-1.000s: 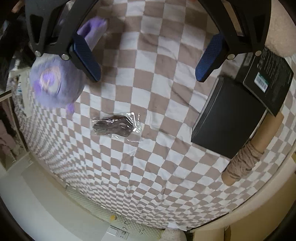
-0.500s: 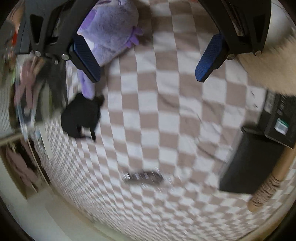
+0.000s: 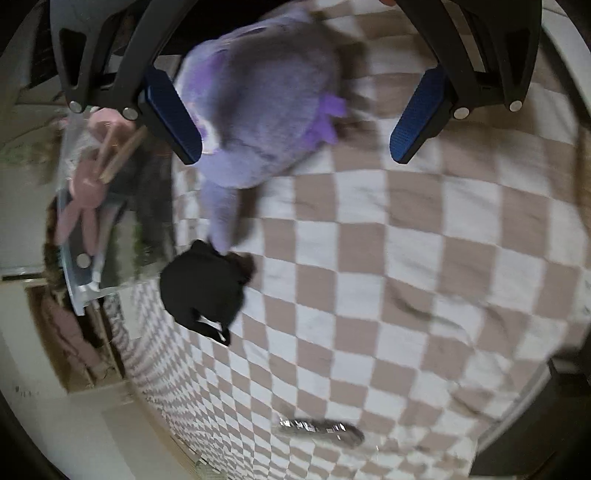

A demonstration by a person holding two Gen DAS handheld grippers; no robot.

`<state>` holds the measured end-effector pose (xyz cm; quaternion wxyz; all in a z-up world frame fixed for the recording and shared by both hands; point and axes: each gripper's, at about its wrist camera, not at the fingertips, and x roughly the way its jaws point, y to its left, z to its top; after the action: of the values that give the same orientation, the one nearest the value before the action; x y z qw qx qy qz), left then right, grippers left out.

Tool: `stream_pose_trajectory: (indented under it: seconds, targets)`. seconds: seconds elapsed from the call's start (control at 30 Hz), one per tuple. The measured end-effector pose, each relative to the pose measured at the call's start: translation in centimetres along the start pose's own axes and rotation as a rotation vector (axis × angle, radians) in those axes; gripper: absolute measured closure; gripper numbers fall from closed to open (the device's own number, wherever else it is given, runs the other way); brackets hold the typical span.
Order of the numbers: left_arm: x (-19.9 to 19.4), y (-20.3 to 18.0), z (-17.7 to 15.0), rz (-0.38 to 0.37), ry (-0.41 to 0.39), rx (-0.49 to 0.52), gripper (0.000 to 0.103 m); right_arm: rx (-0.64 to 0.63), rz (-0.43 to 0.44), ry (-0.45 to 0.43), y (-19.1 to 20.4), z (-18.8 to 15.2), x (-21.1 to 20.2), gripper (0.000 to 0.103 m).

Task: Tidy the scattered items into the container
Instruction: 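Lift the purple plush with the right gripper and swing it toward the clear bin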

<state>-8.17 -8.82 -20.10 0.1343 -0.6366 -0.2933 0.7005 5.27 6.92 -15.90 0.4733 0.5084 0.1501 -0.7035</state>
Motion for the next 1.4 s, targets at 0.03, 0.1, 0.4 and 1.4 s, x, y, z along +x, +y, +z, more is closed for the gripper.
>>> stream_pose_trajectory:
  seconds: [0.03, 0.1, 0.4, 1.4]
  targets:
    - [0.3, -0.2, -0.2, -0.001, 0.010, 0.005, 0.001, 0.026, 0.001, -0.006, 0.3, -0.5, 0.4, 0.000]
    - [0.6, -0.6, -0.6, 0.008, 0.025, 0.022, 0.001, 0.048, -0.020, -0.018, 1.0, -1.3, 1.5, 0.000]
    - [1.3, -1.7, -2.1, -0.117, 0.050, -0.005, 0.001, 0.219, -0.071, 0.023, -2.7, -4.6, 4.7, 0.000]
    - [-2.8, -15.6, -7.0, -0.470, 0.120, 0.316, 0.001, 0.381, -0.463, -0.458, 2.2, -2.7, -4.3, 0.000]
